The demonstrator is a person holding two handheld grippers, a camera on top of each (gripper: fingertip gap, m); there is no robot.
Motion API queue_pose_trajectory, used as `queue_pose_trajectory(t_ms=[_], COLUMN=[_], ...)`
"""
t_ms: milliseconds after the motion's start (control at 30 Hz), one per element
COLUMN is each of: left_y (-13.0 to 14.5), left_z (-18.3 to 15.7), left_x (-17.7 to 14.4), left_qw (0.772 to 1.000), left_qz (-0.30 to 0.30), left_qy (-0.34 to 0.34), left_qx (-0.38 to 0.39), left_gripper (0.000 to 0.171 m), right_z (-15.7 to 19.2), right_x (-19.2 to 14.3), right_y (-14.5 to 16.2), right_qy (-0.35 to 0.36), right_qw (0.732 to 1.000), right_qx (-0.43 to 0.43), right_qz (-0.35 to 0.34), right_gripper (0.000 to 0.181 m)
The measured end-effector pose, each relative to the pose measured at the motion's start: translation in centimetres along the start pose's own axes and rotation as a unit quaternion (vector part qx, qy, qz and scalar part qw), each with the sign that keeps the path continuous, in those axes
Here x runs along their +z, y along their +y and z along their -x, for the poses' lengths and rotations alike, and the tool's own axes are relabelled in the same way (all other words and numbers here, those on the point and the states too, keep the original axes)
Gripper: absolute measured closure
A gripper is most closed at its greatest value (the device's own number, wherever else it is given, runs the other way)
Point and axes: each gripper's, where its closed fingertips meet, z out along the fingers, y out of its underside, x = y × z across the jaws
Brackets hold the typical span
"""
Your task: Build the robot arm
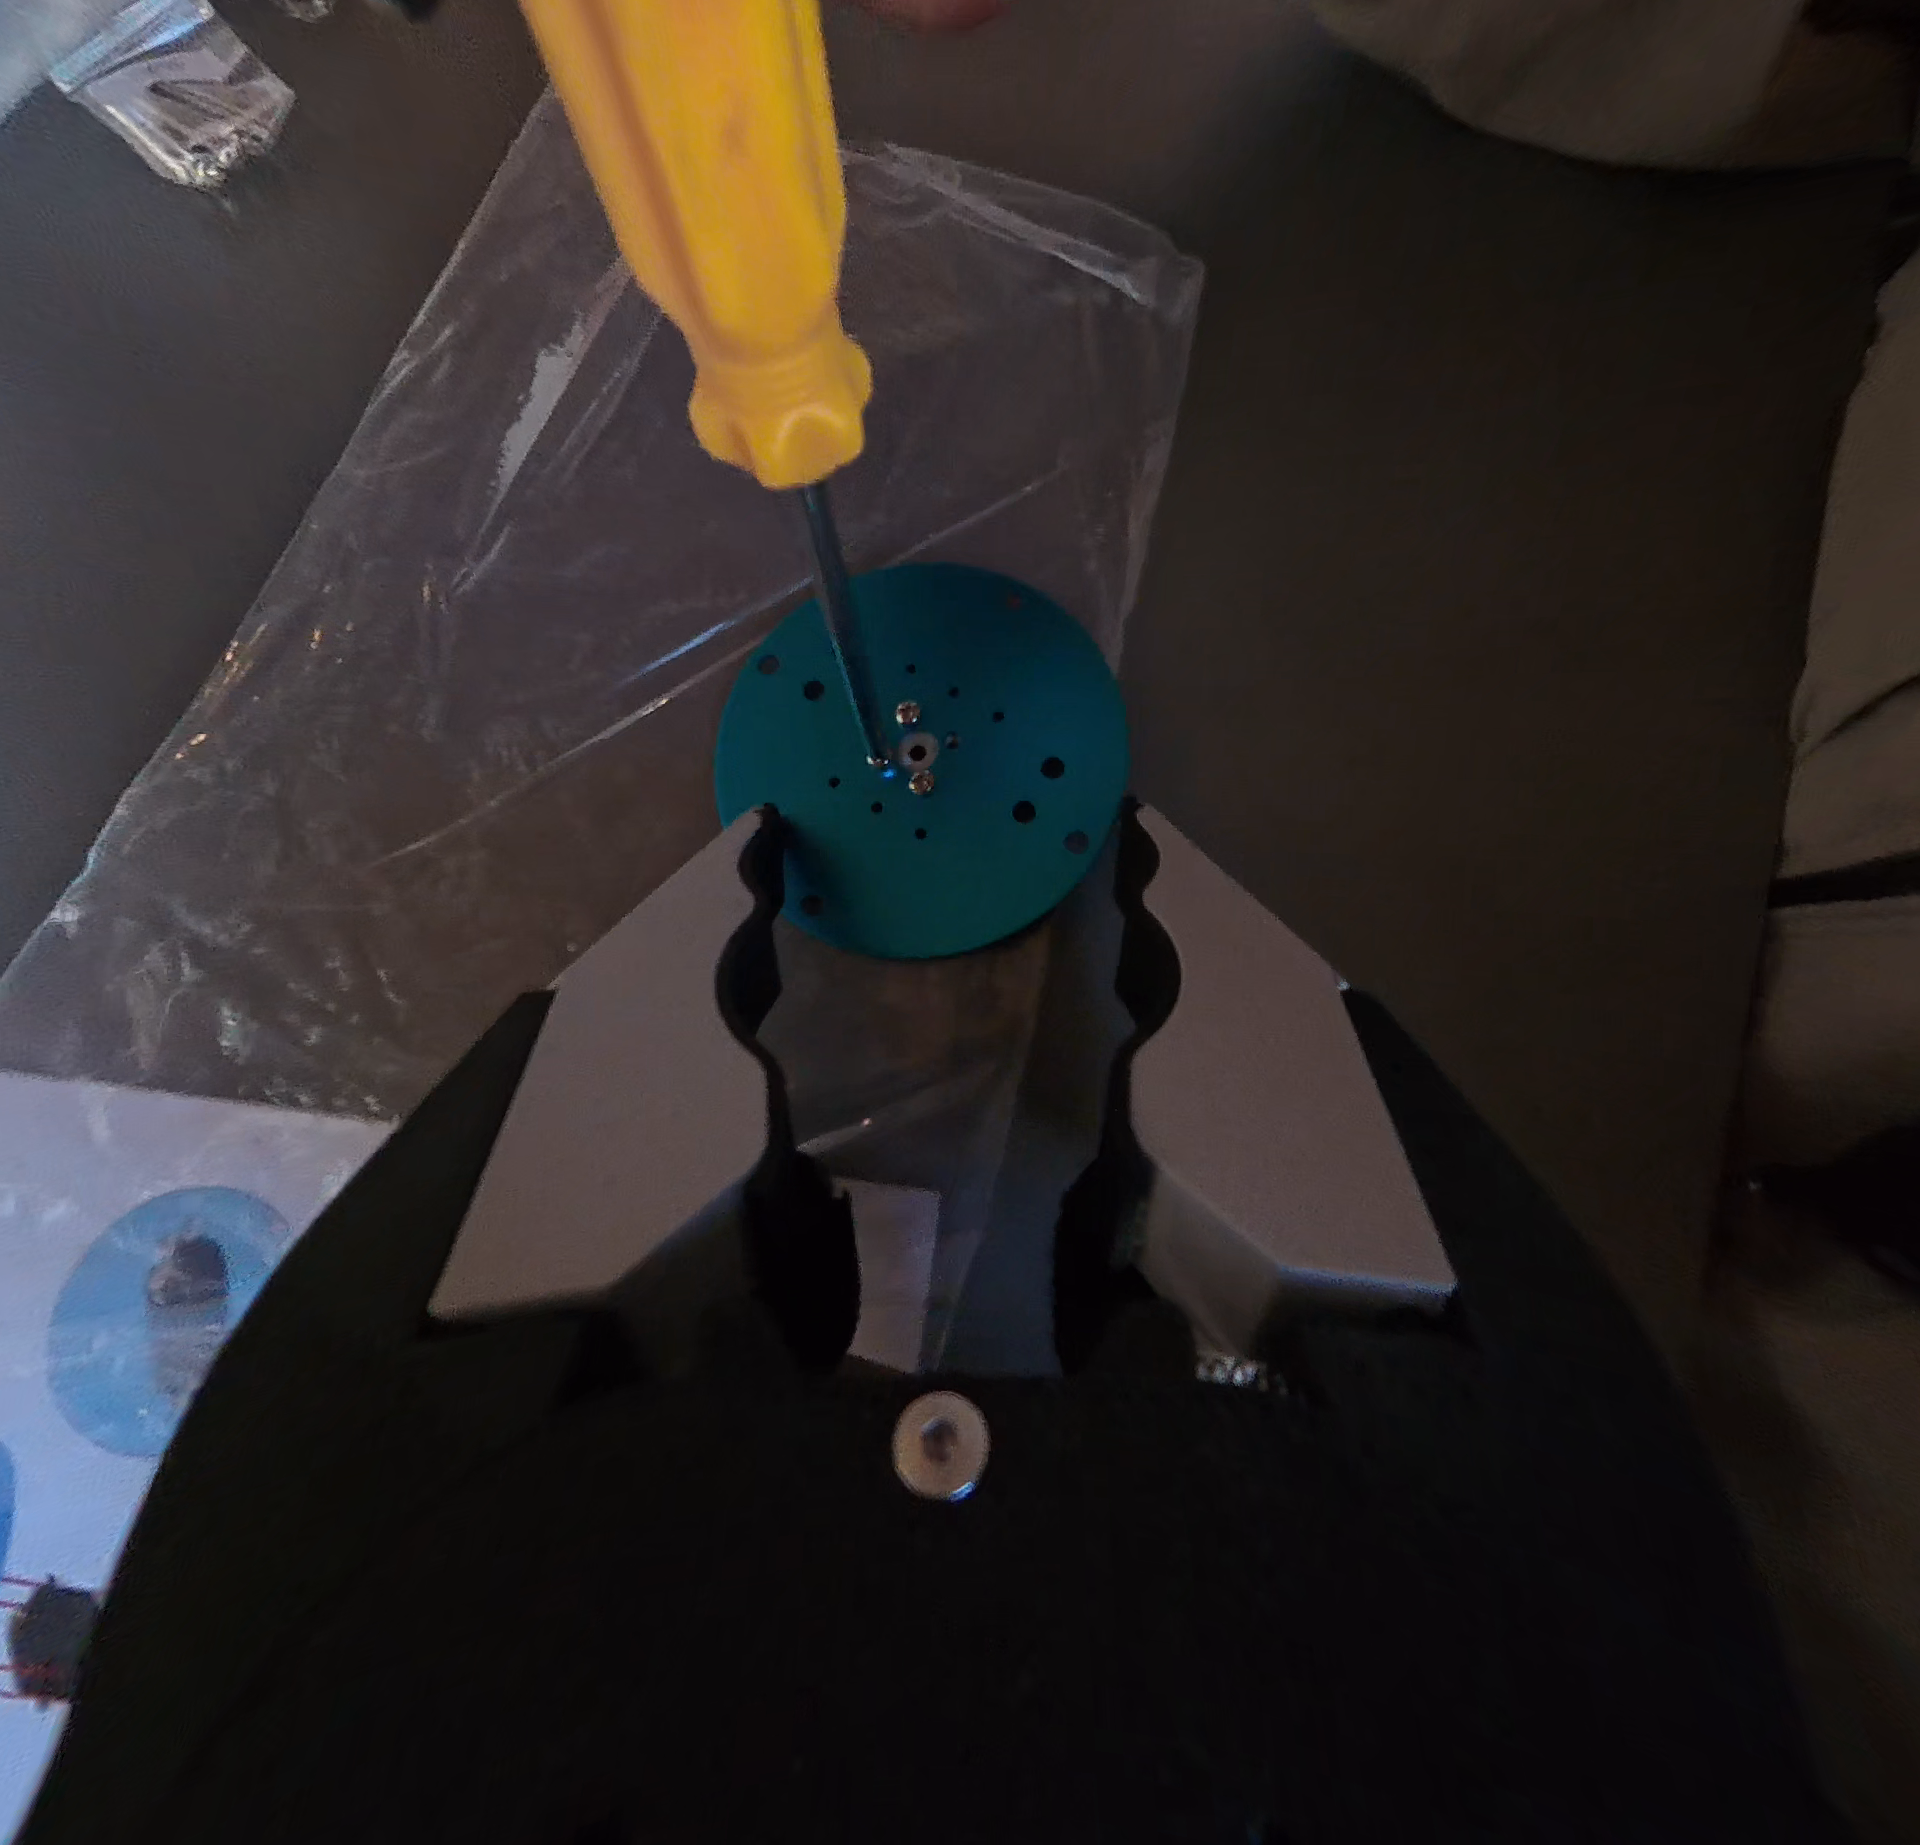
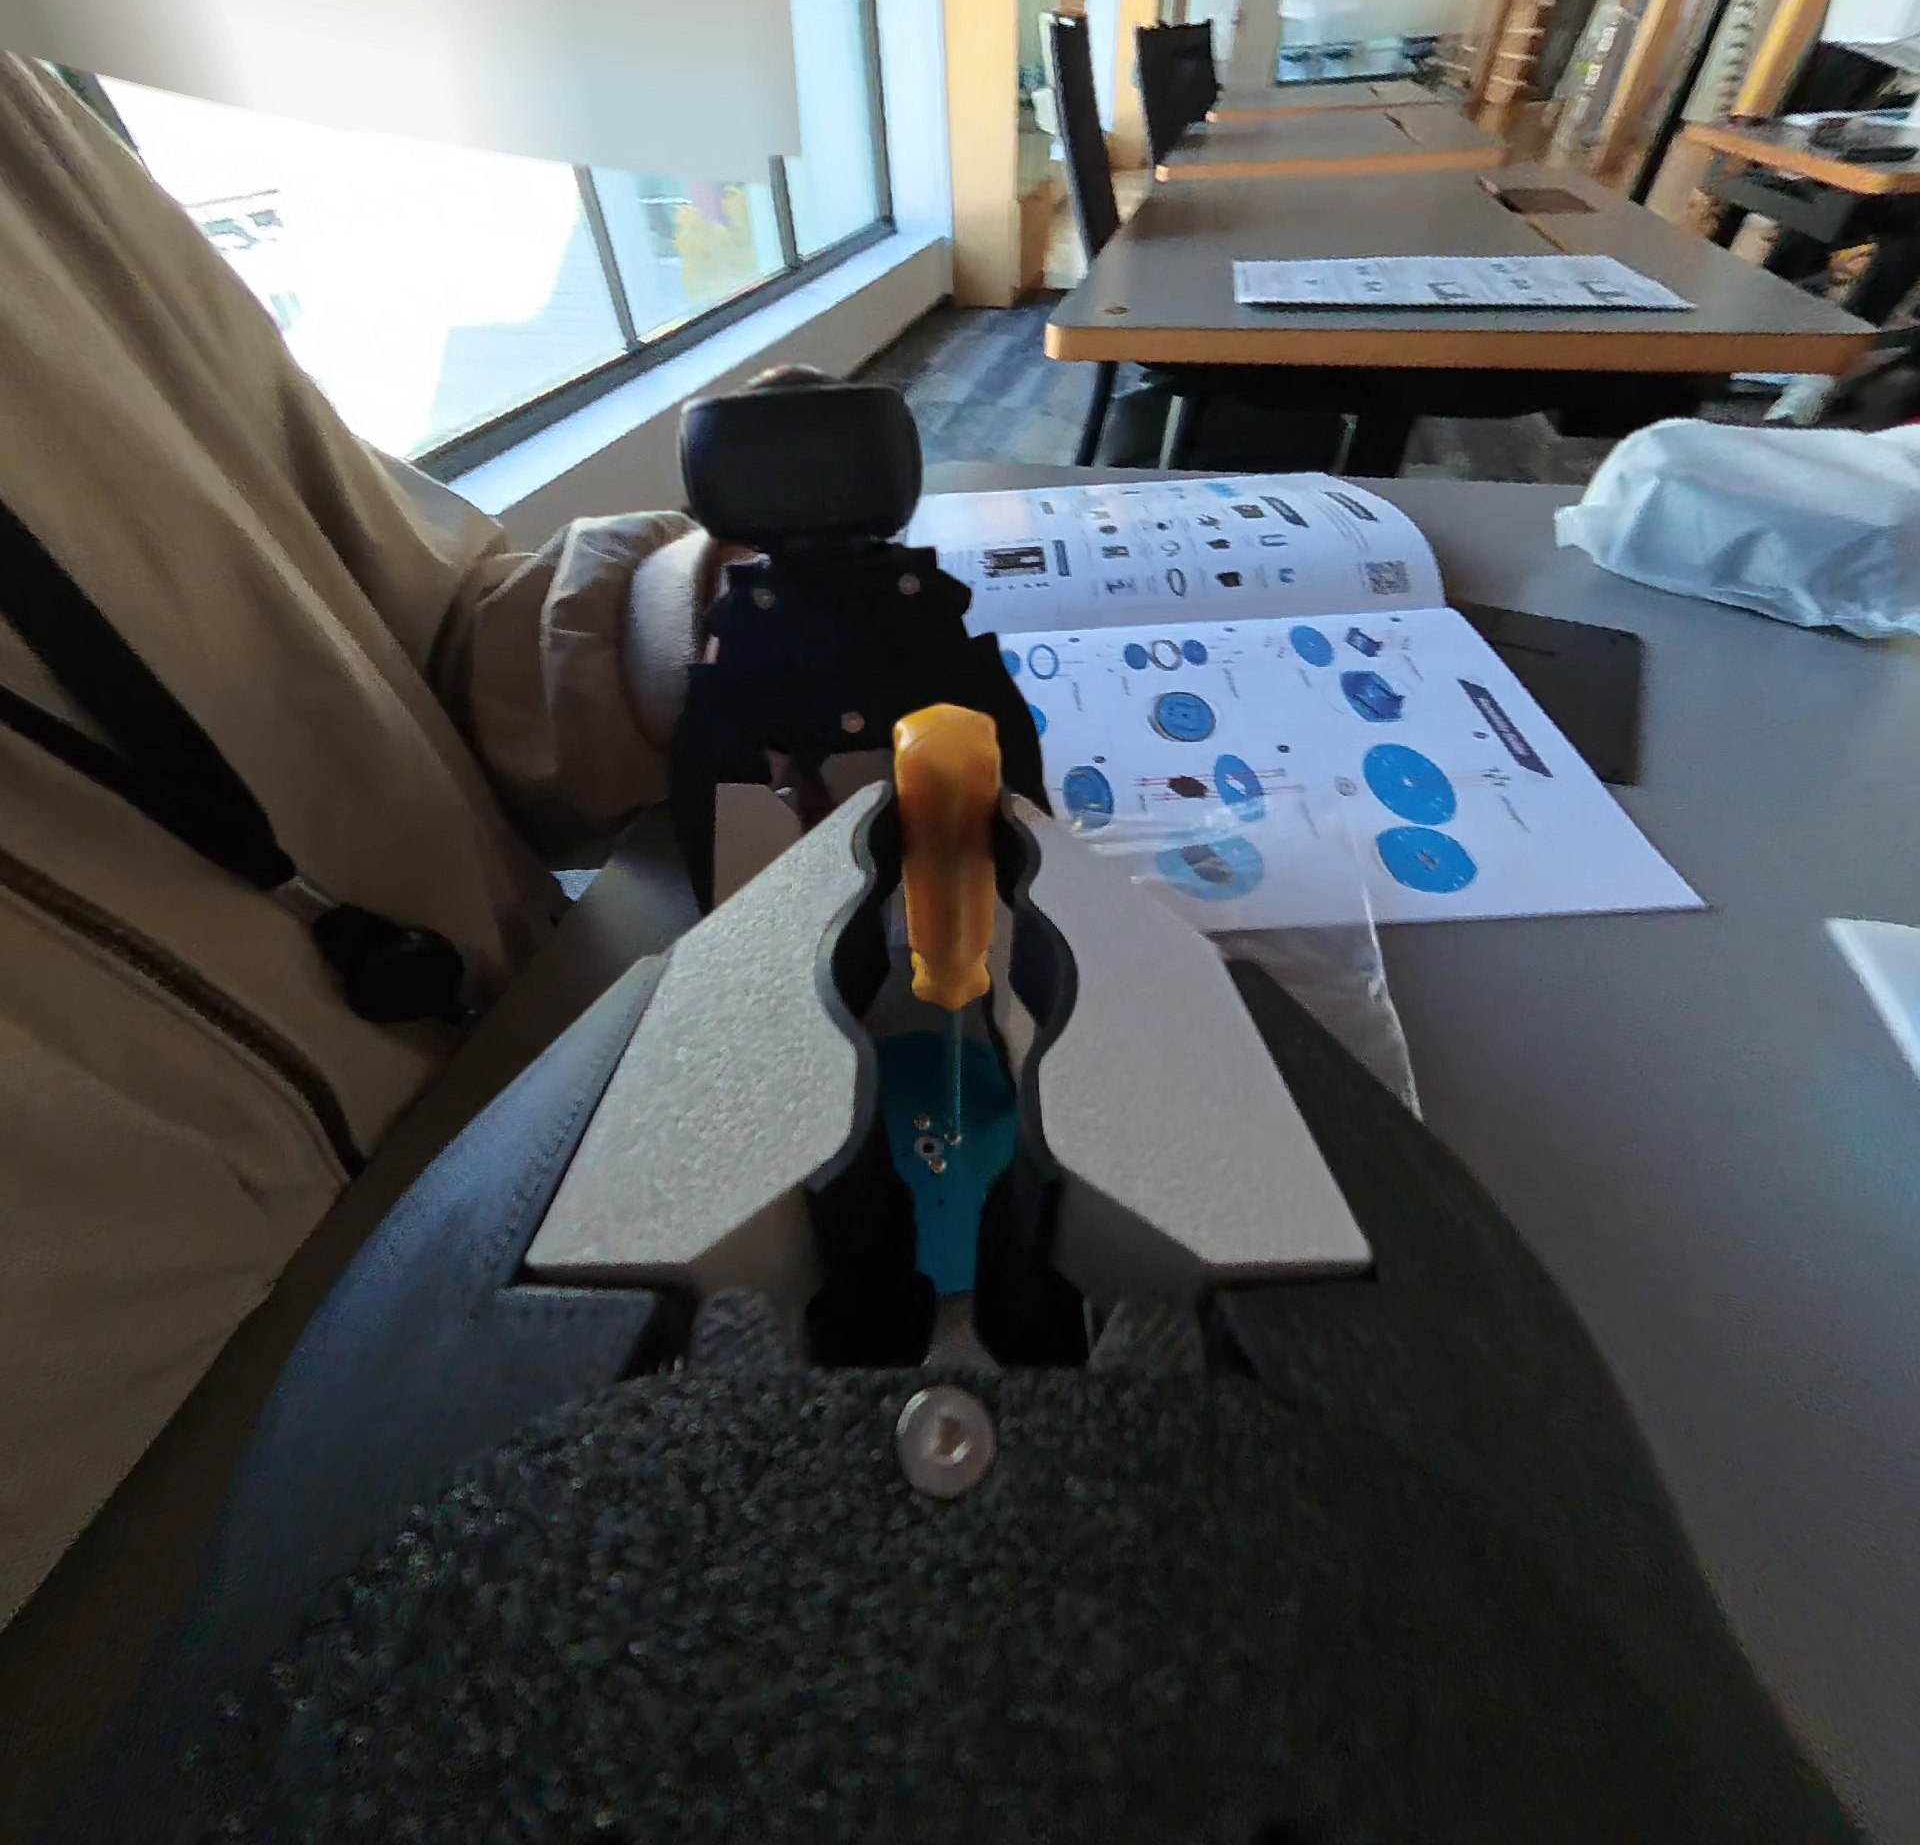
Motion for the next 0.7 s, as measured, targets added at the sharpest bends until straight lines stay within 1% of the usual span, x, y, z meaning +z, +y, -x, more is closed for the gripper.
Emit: queue_pose_trajectory(t_ms=[200,300,400,467,600,700], left_y=[-0.1,-0.3,-0.4,-0.4,-0.3,-0.4], left_z=[-0.2,-0.5,-0.8,-0.9,-1.0,-0.9], left_x=[0.2,0.3,0.5,0.5,0.5,0.5], left_qw=[0.999,0.998,0.997,0.997,0.996,0.996], left_qz=[-0.009,-0.012,-0.014,-0.014,-0.014,-0.013], left_qy=[-0.043,-0.056,-0.068,-0.075,-0.082,-0.084], left_qx=[-0.021,-0.025,-0.026,-0.028,-0.029,-0.028], left_gripper=[0.108,0.114,0.12,0.122,0.123,0.124], right_z=[0.3,0.3,0.2,-0.5,-1.0,-1.0], right_x=[0.0,0.0,0.0,-0.5,-1.0,-1.0], right_y=[0.1,0.2,0.2,0.3,0.4,0.4], right_qy=[0.124,0.199,0.253,0.303,0.361,0.379], right_qw=[0.992,0.979,0.967,0.952,0.93,0.923], right_qx=[-0.018,-0.016,-0.001,0.016,0.048,0.053], right_qz=[0.024,0.043,0.042,0.04,0.041,0.043], right_gripper=[0.165,0.165,0.164,0.164,0.164,0.164])
